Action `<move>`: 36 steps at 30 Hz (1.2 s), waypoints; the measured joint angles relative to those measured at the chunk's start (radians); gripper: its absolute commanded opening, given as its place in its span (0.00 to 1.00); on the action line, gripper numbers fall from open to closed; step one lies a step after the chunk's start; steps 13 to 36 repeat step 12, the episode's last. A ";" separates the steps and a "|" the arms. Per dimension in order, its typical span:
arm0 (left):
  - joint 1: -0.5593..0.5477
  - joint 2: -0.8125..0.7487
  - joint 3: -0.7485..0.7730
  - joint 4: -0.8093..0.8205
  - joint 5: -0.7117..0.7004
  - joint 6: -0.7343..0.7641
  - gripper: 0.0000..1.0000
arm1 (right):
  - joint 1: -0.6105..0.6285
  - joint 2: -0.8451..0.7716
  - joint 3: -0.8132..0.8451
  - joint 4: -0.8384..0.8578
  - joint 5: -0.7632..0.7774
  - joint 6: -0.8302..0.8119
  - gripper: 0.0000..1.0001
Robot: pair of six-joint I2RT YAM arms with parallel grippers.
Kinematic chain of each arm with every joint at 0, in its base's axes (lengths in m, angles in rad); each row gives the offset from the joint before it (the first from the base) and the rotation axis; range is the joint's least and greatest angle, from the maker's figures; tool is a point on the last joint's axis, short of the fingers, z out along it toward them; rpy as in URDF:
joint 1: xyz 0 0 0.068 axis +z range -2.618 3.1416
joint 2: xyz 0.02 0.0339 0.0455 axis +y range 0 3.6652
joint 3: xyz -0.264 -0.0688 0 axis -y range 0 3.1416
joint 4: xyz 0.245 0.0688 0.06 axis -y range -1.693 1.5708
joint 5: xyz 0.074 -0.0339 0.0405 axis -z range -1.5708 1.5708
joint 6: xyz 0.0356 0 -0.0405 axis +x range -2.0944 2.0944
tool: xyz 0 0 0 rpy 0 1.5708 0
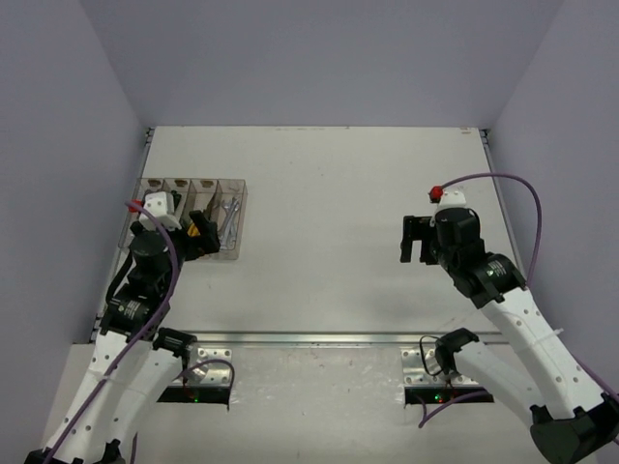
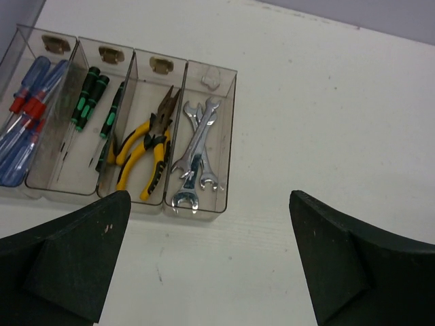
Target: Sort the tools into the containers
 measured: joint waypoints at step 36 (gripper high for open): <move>0.000 -0.077 -0.022 0.017 -0.004 -0.027 1.00 | 0.000 -0.098 -0.081 -0.007 0.092 -0.020 0.99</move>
